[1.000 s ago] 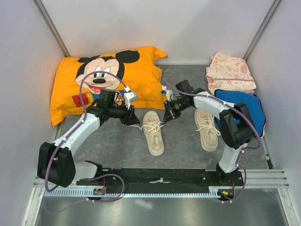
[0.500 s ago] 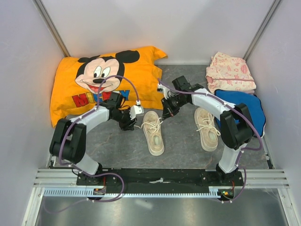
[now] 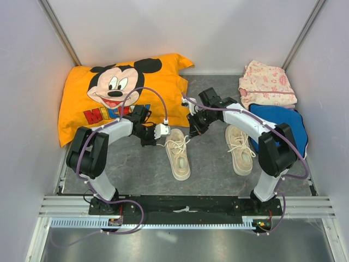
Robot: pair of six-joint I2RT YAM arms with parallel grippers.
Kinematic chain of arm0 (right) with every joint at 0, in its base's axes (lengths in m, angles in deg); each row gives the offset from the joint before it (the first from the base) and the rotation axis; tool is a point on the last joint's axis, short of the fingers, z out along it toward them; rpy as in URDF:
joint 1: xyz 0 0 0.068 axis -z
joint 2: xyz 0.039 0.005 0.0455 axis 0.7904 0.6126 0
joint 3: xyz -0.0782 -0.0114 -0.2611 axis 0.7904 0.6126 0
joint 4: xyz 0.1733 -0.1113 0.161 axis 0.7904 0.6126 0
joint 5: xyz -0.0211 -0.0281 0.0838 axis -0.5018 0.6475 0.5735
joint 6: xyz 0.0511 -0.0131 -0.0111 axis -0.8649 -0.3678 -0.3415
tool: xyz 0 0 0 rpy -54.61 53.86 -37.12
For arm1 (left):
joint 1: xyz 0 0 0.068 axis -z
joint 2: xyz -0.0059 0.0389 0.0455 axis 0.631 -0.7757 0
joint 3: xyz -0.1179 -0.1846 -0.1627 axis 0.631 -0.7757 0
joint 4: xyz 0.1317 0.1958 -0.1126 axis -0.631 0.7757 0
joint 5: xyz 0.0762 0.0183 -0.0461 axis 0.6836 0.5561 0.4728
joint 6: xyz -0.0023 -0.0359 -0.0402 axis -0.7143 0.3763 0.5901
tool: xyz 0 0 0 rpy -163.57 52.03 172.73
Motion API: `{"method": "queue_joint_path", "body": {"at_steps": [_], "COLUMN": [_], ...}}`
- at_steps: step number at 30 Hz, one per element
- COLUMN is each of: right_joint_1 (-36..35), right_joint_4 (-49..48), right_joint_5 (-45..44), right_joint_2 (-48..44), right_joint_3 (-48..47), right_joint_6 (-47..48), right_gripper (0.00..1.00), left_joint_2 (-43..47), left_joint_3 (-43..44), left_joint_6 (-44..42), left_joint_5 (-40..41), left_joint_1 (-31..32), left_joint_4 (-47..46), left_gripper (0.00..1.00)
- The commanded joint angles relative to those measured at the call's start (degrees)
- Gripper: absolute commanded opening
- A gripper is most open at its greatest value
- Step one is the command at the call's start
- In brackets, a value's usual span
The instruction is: Tie the shoes
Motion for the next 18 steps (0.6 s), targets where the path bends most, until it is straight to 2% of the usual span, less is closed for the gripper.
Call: {"method": "queue_joint_path", "body": {"at_steps": [1, 2, 6, 11, 18], "right_joint_1": [0.0, 0.0, 0.0, 0.0, 1.4], "right_joint_4": [0.0, 0.2, 0.7, 1.4, 1.5], "right_joint_5": [-2.2, -2.5, -4.0, -5.5, -11.1], "right_joint_2": [-2.9, -3.0, -3.6, -4.8, -7.4], "right_joint_3": [-2.3, -2.2, -1.3, 0.0, 1.8], "right_joint_6": [1.0, 1.2, 3.7, 6.6, 9.9], "right_gripper": [0.00, 0.00, 0.00, 0.00, 0.00], "left_joint_2": [1.3, 3.1, 12.2, 23.2, 41.9], "left_joint_3": [-3.9, -4.5, -6.9, -10.3, -19.6], "left_joint_6": [-9.9, -10.1, -8.9, -10.1, -8.0], "left_joint_5": [4.9, 5.2, 2.0, 2.6, 5.5], "left_joint_1": [0.0, -0.2, -2.5, -4.5, -5.5], "left_joint_4": [6.1, 6.5, 9.5, 18.1, 19.5], "left_gripper": [0.04, 0.02, 0.02, 0.02, 0.02]}}
